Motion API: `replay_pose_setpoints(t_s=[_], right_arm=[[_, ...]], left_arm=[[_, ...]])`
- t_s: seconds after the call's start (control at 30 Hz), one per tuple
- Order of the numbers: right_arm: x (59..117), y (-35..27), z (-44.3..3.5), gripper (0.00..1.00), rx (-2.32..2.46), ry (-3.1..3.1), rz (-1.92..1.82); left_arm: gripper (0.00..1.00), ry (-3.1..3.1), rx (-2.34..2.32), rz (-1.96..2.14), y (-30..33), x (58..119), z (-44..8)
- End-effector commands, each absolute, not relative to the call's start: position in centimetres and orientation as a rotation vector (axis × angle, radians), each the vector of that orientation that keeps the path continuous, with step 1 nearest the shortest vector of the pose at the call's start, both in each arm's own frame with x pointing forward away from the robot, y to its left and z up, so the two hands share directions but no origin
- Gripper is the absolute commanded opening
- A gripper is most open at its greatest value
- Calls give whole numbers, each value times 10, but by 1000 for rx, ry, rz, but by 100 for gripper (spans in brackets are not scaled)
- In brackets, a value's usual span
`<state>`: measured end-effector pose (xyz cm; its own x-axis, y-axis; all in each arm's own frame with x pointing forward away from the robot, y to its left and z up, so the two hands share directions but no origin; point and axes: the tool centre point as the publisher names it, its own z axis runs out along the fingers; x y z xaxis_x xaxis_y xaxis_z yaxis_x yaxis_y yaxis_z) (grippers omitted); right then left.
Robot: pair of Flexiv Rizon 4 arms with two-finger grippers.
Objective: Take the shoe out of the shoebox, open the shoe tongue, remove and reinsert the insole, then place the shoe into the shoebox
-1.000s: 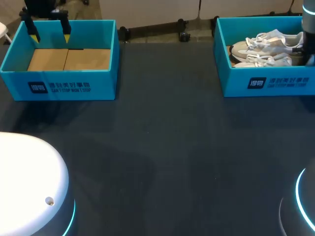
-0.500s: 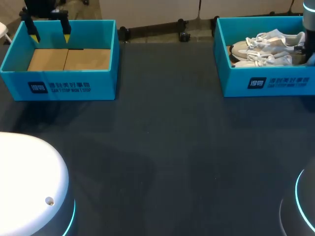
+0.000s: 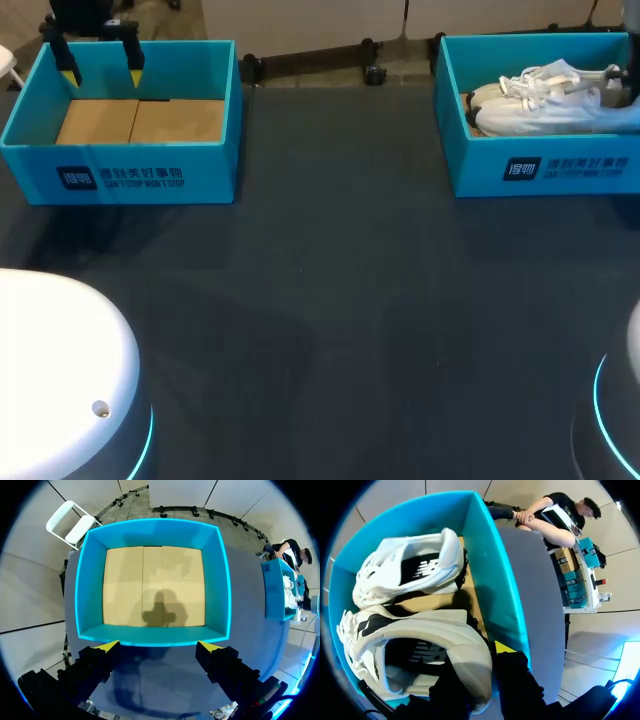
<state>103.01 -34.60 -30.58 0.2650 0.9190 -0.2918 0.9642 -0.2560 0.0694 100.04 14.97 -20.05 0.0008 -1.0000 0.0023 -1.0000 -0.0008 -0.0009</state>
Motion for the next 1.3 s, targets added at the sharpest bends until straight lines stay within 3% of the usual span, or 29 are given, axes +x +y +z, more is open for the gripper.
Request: replay_pose_setpoints(t_s=[0.03, 0.8, 1.3], right_arm=[[1026, -341, -278, 0, 2317, 1764, -251], [1007, -300, -146, 0, 2200, 1861, -167], [1006, -294, -133, 0, 2204, 1846, -152]], left_arm=[[100, -2220, 2222, 2, 150, 1000, -200], [100, -2220, 2222, 2, 150, 1000, -200], [100, -2220, 2222, 2, 150, 1000, -200]])
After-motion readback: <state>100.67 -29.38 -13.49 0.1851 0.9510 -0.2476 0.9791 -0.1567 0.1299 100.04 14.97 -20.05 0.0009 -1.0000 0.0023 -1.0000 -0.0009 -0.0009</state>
